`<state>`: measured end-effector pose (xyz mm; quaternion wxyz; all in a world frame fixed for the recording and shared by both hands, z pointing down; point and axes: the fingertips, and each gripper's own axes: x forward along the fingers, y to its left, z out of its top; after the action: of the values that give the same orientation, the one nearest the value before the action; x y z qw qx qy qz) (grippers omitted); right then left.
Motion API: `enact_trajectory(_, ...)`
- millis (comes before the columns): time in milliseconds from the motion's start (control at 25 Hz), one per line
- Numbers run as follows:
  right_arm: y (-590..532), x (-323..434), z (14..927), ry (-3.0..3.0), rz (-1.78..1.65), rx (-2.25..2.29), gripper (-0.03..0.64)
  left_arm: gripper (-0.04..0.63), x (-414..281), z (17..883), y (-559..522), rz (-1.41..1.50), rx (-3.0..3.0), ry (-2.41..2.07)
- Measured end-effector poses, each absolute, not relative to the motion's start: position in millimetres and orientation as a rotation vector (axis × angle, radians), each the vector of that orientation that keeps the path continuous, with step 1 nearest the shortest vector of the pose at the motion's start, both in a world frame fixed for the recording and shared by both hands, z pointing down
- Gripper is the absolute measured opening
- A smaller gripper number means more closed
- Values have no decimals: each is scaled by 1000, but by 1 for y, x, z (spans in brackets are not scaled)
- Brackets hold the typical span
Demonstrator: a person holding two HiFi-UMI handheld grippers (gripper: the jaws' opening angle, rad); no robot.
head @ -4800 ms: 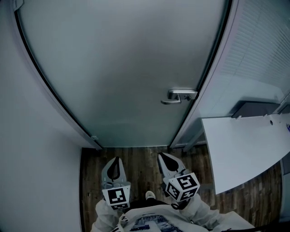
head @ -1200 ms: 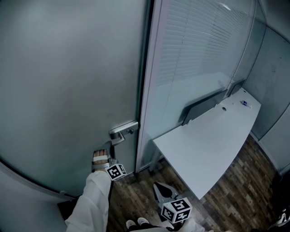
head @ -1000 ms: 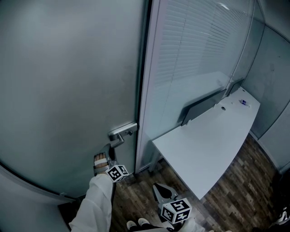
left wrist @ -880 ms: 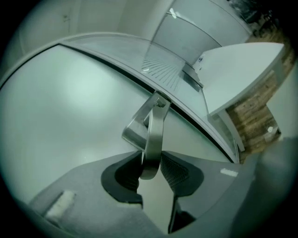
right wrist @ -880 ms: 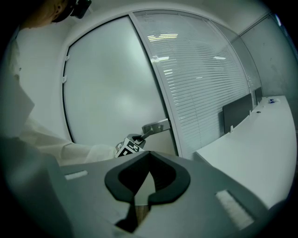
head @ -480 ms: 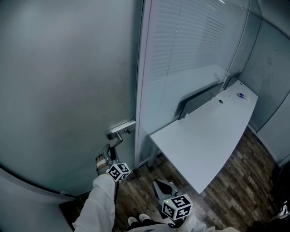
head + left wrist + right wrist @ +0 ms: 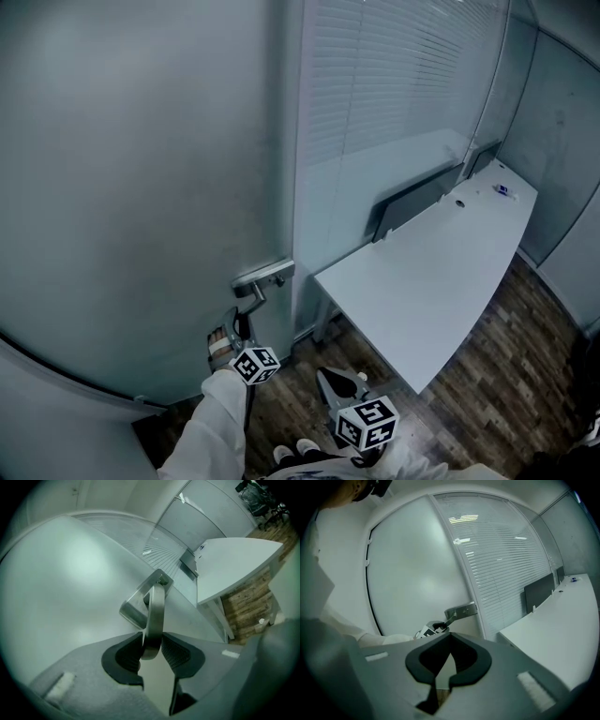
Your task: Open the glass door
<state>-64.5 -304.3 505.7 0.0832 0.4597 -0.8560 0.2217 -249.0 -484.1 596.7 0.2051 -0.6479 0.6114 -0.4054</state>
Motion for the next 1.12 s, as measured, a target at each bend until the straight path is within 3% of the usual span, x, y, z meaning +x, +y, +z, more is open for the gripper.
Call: enact_trajectory(1120,-300,-70,509,-2642,726,1225,5,129,-218,564,-383,-1353,-1666,1439)
